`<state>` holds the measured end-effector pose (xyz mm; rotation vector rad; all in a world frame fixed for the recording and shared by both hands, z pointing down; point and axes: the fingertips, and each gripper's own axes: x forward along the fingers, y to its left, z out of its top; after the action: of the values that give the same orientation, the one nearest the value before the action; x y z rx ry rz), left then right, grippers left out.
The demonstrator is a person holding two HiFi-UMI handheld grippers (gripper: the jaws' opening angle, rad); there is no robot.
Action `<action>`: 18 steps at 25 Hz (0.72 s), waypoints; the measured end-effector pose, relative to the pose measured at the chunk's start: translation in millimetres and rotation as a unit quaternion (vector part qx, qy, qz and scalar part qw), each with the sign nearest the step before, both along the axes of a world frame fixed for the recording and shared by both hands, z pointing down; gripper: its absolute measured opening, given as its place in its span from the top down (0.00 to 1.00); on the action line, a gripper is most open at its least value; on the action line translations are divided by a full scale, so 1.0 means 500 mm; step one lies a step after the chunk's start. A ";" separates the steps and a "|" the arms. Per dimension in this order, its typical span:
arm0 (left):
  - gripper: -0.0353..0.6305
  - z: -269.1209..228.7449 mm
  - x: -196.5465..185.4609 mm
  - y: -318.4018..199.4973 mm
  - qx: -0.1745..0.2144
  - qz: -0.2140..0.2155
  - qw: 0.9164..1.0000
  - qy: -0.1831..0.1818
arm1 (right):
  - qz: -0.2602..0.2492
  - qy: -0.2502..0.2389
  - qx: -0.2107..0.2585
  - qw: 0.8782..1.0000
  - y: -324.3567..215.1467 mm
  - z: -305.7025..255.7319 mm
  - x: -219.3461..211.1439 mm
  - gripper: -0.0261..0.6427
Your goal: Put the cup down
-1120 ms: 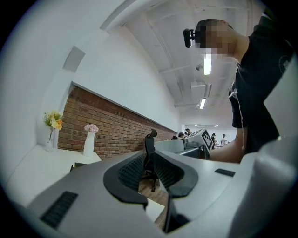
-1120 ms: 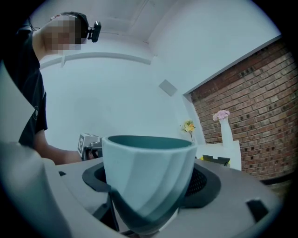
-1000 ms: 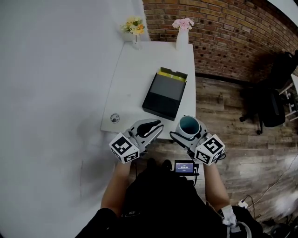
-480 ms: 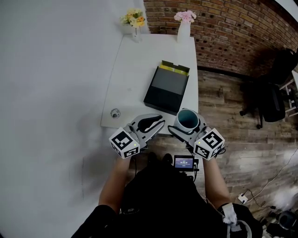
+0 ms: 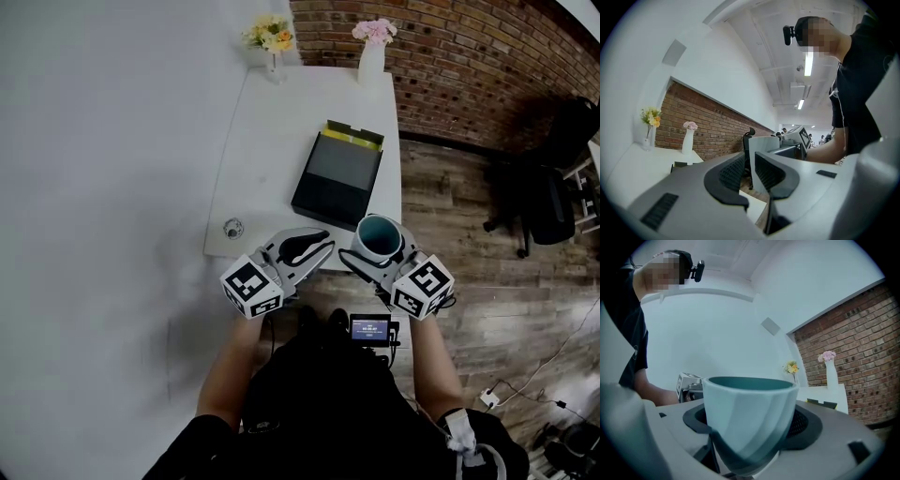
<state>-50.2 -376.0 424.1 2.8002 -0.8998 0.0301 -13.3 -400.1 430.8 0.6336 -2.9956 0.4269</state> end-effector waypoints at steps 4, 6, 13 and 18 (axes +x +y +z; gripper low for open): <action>0.84 0.000 -0.008 -0.008 0.000 -0.006 1.000 0.000 | -0.005 0.002 0.008 1.000 -0.022 0.003 -0.007 0.36; 0.84 0.000 -0.013 -0.014 -0.003 -0.012 1.000 0.000 | -0.007 0.003 0.011 1.000 -0.037 0.005 -0.011 0.36; 0.84 0.010 -0.035 -0.051 -0.008 -0.026 1.000 0.003 | -0.011 0.010 0.021 1.000 -0.103 0.035 -0.036 0.36; 0.84 0.030 -0.036 -0.081 -0.015 -0.031 0.999 0.007 | -0.012 0.017 0.026 0.999 -0.146 0.066 -0.051 0.36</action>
<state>-68.3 -416.5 439.4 2.7397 -0.9744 0.0137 -38.7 -473.3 463.9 0.6012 -2.9878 0.3338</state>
